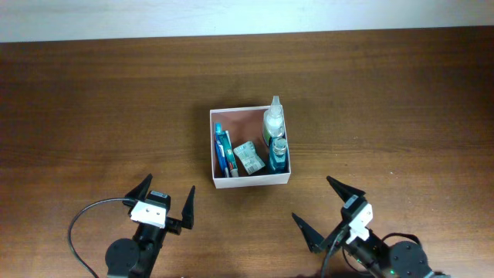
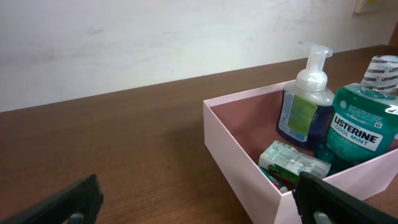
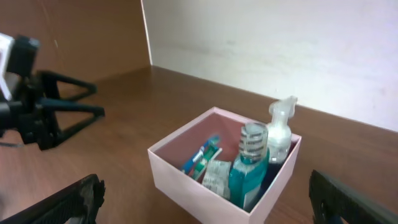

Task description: Pack container

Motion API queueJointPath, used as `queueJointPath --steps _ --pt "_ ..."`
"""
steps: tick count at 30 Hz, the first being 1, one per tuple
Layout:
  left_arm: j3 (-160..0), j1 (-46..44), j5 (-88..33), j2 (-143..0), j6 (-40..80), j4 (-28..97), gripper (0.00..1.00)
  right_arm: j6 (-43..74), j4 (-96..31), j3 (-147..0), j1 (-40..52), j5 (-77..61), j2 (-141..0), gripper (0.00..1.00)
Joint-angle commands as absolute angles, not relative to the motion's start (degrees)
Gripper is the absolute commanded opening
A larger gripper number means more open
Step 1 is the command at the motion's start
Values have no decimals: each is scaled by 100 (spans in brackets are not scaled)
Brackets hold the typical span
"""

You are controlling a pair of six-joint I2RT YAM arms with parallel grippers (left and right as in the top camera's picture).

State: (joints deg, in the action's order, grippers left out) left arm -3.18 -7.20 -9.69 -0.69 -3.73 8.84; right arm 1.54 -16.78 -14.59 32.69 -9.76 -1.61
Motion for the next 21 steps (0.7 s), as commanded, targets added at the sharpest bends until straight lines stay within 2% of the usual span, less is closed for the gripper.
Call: queueJointPath --steps 1,13,21 --pt "-266 -707 -1031 -34 -480 864 99 248 -1476 -1157 3299 -832 -137 98" --pt "-266 -707 -1031 -34 -482 864 99 384 23 -54 3299 -834 -137 98" --pt "-266 -707 -1031 -34 -482 864 99 392 40 -32 3297 -615 -148 98"
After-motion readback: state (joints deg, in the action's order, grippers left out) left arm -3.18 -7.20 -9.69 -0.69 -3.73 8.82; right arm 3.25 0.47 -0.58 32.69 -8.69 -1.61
